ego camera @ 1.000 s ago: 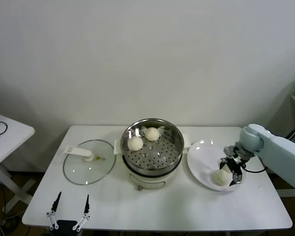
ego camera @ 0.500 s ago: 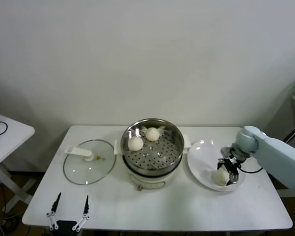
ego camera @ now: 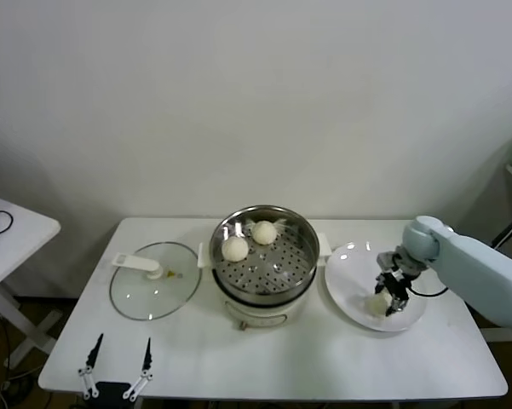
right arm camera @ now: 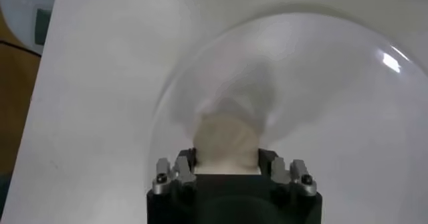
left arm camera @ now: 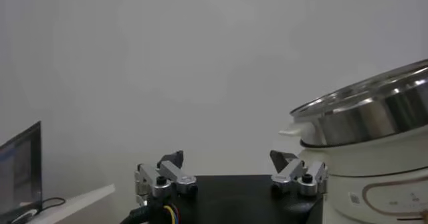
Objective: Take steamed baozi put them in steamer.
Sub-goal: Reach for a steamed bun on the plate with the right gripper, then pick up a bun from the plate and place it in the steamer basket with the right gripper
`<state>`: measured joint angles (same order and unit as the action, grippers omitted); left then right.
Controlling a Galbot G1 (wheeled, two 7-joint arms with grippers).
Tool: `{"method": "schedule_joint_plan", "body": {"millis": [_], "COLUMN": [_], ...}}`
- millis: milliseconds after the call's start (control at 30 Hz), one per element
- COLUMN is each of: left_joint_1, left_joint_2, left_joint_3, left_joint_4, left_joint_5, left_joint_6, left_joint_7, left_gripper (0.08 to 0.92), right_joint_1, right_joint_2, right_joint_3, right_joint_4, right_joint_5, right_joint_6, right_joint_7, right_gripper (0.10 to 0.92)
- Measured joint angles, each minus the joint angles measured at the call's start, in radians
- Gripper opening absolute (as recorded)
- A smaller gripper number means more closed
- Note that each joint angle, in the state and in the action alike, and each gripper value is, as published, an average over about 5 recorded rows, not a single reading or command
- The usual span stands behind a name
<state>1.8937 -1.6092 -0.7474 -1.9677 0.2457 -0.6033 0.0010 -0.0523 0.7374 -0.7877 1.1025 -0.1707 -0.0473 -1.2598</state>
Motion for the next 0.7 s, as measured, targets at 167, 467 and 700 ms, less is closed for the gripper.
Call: {"method": "schedule_joint_plan", "body": {"millis": [167,467,700], "left_joint_1": [-0.003,-0.006,-0.004], "left_joint_2": [0.000,0.000,0.000], "left_joint_3": [0.001,-0.001,-0.003], "left_joint_4": [0.000,-0.001,-0.002], "left_joint_5": [0.001,0.001,0.002], "left_joint_6": [0.003,0.006,0.002], "left_joint_7": [0.001,0.002,0.001], "left_gripper": [0.823,0.823,0.823], "right_joint_1": [0.028,0.218,0.461], "right_joint_2": [-0.010,-0.026,0.012], "right_joint_3": [-0.017,-0.113,-0.222], "right_joint_4": [0.017,0.111,0.229], "right_joint_5": [0.022,0.122,0.191], "right_joint_6": [0.005,0.028,0.071], "right_joint_7": [-0.008,-0.030,-0.048], "right_gripper": [0.493,0.492,0.499]}}
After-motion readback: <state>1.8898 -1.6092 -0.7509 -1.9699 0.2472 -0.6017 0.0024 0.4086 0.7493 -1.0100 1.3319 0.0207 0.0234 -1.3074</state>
